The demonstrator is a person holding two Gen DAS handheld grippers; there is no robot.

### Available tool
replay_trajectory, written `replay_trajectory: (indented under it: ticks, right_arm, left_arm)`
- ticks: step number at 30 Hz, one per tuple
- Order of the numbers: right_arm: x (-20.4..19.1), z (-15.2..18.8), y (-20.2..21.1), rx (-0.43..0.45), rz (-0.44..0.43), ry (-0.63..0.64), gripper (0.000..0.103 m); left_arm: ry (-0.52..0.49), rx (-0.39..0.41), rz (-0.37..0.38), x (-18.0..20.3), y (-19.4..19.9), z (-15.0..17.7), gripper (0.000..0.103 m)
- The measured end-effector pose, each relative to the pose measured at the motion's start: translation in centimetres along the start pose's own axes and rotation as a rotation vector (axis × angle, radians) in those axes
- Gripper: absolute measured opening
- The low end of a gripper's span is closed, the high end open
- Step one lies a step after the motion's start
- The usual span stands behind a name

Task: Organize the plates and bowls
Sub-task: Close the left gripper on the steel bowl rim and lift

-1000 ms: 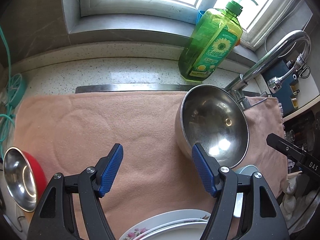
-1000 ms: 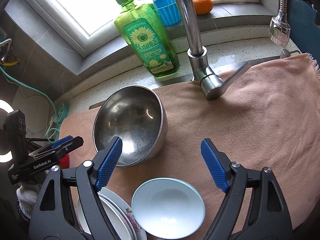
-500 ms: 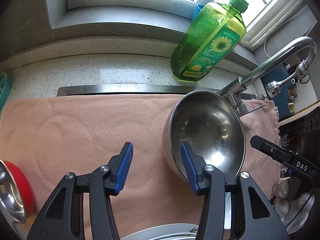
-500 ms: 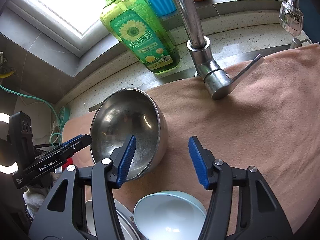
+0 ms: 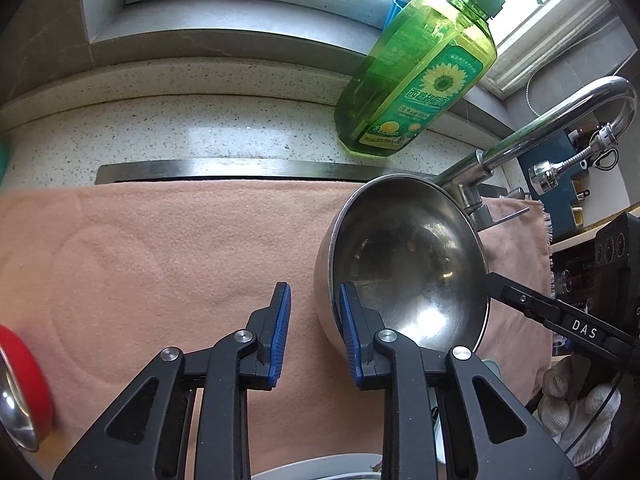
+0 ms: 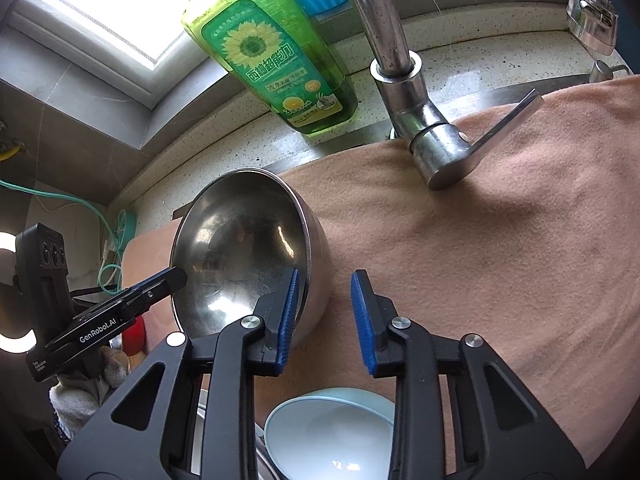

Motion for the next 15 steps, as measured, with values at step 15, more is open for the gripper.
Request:
replay_trajectory:
  ticks: [15]
  right_arm:
    - [-1.2,0.5,-0.4,-0.009,0.019,0.052,0.013]
  left_arm:
    - [-0.018,-0.002,0.017,0.9,-0.1,0.2,0.012]
Point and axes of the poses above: each gripper's, at about its wrist camera, not at the fingertips, and y roughly against the way its jaws point, x to its right, z to its underside, the point moved 6 cm from there along -y, roughly the way its jaws point, and after that the axes turned 3 degrees about x, right-handed, at the moved point
